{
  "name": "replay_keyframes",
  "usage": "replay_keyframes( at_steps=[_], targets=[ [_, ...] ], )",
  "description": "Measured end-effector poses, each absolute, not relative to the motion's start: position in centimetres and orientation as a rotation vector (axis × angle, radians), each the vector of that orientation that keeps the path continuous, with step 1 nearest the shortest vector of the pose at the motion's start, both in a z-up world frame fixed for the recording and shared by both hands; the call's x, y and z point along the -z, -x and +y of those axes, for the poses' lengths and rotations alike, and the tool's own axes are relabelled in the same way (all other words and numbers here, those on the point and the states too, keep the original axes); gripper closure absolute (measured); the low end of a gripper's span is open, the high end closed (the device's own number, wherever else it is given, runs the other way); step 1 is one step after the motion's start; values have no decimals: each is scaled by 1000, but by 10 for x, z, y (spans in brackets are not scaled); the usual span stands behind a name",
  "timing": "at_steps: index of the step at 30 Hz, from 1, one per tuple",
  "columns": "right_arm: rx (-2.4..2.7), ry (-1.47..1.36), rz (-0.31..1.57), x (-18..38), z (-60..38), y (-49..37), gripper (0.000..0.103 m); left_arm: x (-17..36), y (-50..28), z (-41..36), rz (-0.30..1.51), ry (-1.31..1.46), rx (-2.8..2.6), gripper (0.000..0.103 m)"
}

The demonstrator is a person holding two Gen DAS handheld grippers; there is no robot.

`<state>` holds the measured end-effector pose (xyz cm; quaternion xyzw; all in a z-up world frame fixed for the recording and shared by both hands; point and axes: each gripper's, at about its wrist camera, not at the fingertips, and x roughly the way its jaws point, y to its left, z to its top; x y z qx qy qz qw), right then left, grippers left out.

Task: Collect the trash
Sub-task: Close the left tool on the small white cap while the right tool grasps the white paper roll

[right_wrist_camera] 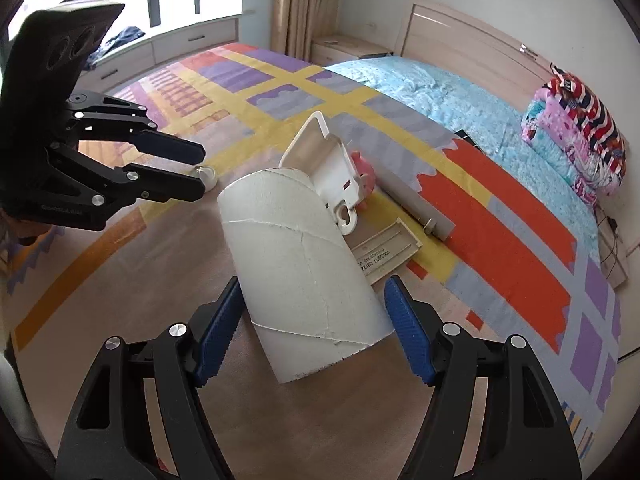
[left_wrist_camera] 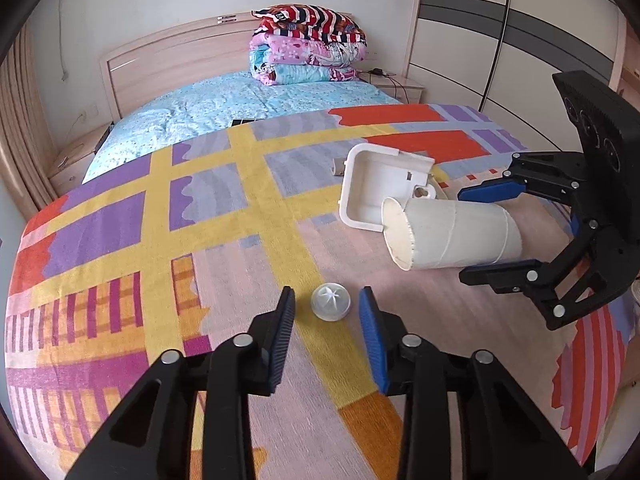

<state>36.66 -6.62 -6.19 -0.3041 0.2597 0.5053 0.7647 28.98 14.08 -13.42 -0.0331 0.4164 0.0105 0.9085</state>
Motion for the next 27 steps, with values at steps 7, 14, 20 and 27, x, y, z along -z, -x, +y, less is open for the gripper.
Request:
replay_keyframes(
  at_steps=[7,14,20,27],
  targets=[
    [-1063,642,532,64,-71,-355,48,135,-288,147,844,87,-35,83],
    [-1023,601,486,58,-82,-340,52,129,-275,142,828,80,-44,83],
    [-1008,569,461,50,-92,-323,52,116,-257,134,804,69,-44,83],
    [-996,565,430,43,-105,-296,52,95,-231,117,768,49,-34,83]
  ],
)
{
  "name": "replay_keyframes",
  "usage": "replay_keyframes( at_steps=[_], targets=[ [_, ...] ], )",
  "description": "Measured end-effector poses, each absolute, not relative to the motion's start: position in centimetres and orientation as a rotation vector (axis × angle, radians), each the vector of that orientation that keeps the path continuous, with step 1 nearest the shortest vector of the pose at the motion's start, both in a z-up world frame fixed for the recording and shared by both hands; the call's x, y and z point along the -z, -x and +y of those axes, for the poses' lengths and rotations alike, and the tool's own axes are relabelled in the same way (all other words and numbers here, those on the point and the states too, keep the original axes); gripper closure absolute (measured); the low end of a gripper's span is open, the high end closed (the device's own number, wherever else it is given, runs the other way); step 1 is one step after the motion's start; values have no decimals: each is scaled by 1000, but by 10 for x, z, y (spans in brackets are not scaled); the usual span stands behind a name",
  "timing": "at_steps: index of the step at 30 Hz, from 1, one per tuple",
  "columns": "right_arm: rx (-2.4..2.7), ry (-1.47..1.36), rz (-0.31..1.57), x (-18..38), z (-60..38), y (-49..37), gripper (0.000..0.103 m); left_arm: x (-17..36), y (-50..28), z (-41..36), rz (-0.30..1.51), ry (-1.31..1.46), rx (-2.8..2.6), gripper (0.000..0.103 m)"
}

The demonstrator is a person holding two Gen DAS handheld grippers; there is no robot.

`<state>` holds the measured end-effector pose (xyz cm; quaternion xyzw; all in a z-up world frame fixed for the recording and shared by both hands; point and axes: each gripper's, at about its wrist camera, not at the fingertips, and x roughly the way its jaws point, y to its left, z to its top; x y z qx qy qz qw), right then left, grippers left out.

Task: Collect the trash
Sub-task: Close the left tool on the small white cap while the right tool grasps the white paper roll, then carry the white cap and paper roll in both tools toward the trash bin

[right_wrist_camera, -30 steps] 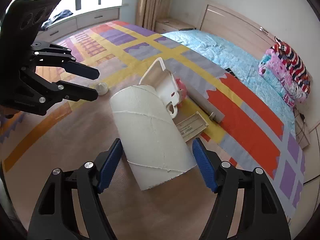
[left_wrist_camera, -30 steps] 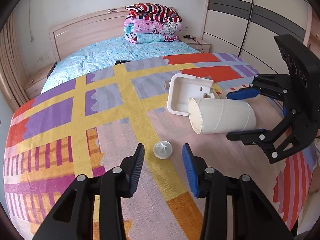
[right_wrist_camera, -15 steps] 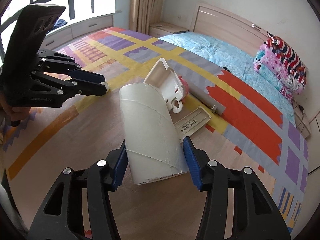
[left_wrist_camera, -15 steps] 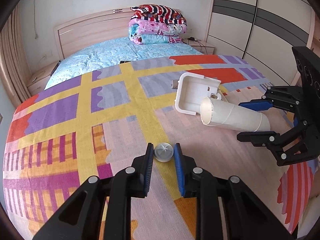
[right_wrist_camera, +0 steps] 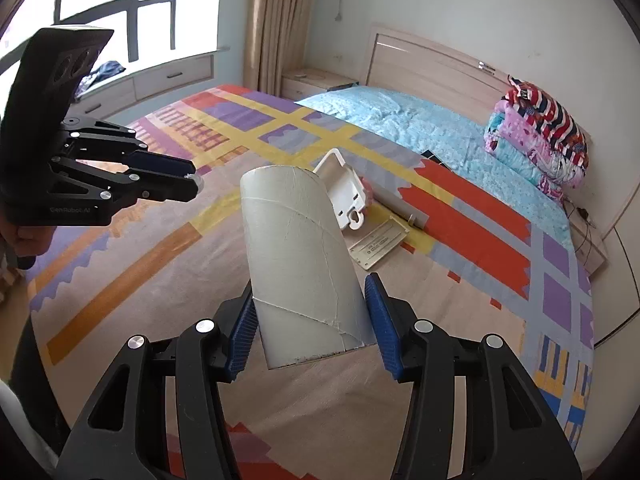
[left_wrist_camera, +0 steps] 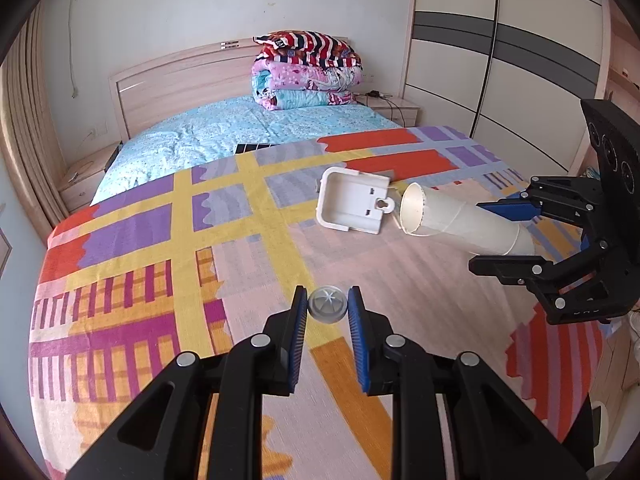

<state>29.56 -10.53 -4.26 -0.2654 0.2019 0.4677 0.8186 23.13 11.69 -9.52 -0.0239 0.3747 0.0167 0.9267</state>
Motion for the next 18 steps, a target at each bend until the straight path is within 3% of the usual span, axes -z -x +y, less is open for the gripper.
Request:
replay_keyframes(
  at_steps=[18],
  targets=[
    [-953,516,432,32,-158,-201,52,64,-137,52,689,-10,16,83]
  ],
)
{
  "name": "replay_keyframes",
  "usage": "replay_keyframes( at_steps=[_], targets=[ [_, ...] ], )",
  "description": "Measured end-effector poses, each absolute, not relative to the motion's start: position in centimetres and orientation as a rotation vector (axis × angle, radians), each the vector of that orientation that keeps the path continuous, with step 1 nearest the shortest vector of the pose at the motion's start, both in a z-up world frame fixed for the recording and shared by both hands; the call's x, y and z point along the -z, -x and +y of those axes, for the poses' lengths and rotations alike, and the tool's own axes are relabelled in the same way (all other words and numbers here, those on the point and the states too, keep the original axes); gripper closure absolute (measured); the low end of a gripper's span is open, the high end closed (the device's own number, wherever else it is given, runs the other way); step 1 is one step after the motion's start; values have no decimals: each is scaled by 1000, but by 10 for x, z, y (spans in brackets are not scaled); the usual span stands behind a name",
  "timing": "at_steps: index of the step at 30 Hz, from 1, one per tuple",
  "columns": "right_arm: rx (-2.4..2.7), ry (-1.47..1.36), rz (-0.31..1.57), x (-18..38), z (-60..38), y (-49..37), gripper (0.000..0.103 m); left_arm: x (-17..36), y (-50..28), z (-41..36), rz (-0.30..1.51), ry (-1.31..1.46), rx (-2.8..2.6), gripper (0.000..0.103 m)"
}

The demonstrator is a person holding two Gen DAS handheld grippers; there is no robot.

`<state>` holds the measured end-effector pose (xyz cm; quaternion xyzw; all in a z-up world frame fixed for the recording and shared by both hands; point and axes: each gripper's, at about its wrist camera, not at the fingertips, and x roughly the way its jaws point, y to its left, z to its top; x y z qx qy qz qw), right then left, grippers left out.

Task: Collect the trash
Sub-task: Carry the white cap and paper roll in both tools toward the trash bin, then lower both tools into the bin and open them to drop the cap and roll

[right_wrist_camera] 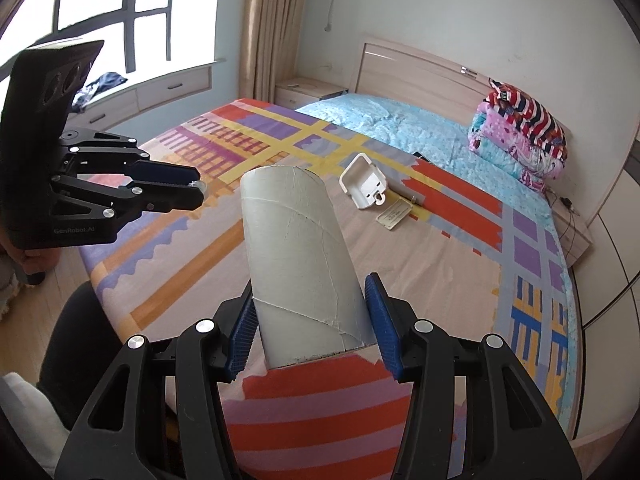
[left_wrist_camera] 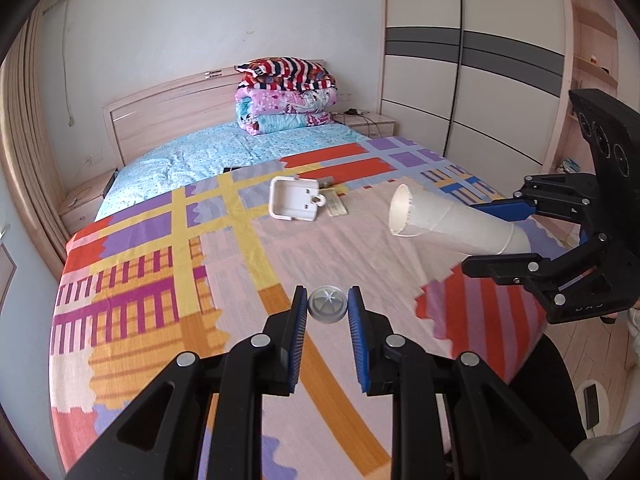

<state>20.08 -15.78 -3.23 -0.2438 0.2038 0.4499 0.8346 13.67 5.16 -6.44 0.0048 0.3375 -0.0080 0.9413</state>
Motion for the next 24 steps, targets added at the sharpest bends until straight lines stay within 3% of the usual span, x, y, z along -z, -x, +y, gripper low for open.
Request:
replay_keyframes(
  at_steps=[24],
  targets=[
    [-1003,450,646,132,-212,-96,52,138,-29,-14,780,34,136,83]
  ],
)
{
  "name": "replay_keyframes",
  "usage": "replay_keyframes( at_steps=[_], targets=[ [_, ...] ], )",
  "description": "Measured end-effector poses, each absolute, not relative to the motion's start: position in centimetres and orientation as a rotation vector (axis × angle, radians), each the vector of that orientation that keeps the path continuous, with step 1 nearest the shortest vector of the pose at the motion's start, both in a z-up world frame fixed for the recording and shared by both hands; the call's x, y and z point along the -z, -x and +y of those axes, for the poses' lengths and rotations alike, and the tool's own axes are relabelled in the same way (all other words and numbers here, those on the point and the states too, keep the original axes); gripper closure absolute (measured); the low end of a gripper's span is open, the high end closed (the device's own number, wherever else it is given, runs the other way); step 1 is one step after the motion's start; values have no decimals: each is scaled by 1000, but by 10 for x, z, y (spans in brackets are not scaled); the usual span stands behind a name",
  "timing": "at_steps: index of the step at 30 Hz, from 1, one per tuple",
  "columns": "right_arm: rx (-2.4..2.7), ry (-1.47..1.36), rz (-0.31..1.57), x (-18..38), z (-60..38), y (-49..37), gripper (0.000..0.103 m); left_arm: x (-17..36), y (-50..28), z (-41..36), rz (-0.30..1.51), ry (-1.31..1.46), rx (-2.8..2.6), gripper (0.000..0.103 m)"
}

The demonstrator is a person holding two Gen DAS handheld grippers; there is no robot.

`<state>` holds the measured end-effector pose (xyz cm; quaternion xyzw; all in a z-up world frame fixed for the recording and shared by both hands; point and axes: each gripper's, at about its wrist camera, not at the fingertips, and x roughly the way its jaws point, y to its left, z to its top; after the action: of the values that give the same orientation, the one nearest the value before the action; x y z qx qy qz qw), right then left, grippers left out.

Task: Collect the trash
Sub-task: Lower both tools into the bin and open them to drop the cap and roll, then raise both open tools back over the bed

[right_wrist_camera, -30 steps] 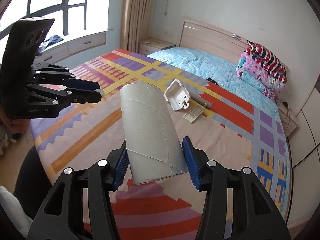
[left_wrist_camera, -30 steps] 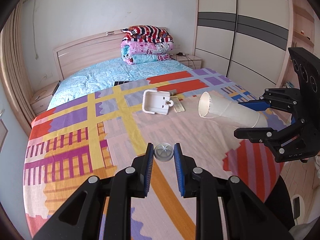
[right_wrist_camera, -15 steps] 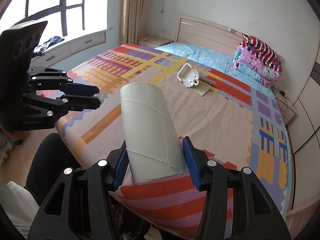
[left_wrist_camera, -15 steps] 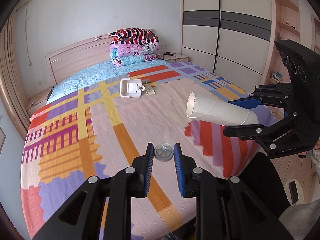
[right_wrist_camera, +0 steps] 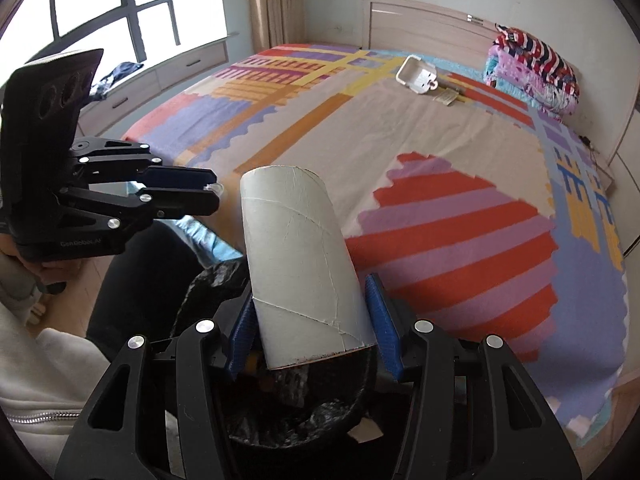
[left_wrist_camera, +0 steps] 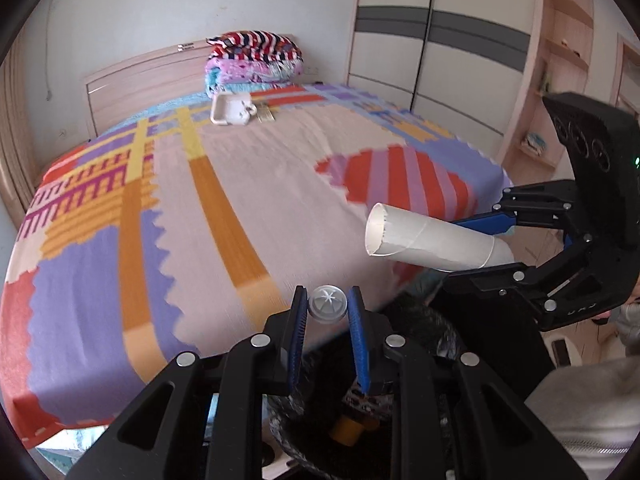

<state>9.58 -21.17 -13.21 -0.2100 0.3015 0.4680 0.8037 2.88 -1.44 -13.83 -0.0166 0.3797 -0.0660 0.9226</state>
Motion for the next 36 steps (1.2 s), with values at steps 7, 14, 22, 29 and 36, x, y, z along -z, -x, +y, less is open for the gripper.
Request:
replay_keyframes(
  at_steps=[7,14,22,29,36],
  targets=[
    [-1009,469,751,174,-215,-82,52,176,-19,-30,878,46,188,83],
    [-975,490,867,216,-207,-93,52,222,-26,-32,1006,71,170,83],
    [-932,506,971,249,-193,-106,51,261,-39,-37,1121,64,164,83],
    [-933,505,993,258,-188,-106,50,272,-41,-39,1147,68,169,82],
    [-923,496,997,252,-183,-117,50,268,-40,-41,1137,60,186,82]
  ],
)
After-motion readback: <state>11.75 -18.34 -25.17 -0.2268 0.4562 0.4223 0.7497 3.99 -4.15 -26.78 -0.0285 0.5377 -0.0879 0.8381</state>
